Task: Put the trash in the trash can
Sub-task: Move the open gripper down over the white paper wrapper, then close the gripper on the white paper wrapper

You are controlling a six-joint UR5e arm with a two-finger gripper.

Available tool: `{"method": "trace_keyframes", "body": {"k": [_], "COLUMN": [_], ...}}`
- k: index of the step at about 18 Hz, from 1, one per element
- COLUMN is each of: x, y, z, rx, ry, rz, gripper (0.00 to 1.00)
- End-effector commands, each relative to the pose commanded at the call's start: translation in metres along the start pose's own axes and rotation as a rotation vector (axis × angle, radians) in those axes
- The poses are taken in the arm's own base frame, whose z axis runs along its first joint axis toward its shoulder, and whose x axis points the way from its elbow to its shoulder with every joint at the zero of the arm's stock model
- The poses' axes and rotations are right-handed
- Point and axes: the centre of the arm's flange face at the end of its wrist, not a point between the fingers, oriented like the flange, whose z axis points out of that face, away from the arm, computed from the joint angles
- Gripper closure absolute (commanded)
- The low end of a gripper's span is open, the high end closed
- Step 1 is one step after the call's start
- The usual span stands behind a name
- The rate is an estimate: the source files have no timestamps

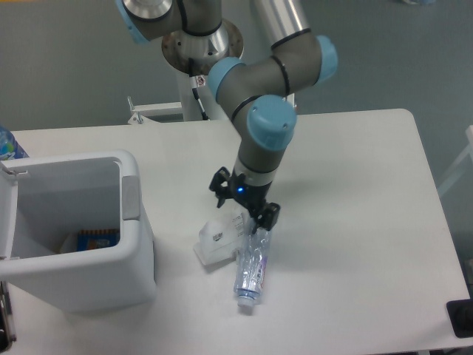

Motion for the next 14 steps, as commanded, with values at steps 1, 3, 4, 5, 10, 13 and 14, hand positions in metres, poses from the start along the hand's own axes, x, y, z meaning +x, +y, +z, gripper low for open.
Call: {"method": "trace_keyframes", "body": {"k": [1, 3, 4, 5, 10, 13, 14], "x": [0.002, 0.005, 0.006, 0.007, 0.006, 0.006, 0.005], "y": [-0.004, -0.014, -0.017, -0.020, -0.021, -0.021, -0.022], "z": [0.004, 0.014, 0.018, 0.018, 0.021, 0.020, 0.020], "rx": [0.003, 0.009, 0.013, 0.018, 0.021, 0.017, 0.017], "ry": [-0.005, -0.015, -0.021, -0.032, -0.037, -0.039, -0.041], "rz": [0.002, 0.000, -0.006, -0.017, -0.029, -0.049, -0.060], "gripper": [0.00, 0.00, 0.00, 0.00, 0.01, 0.48, 0.63]}}
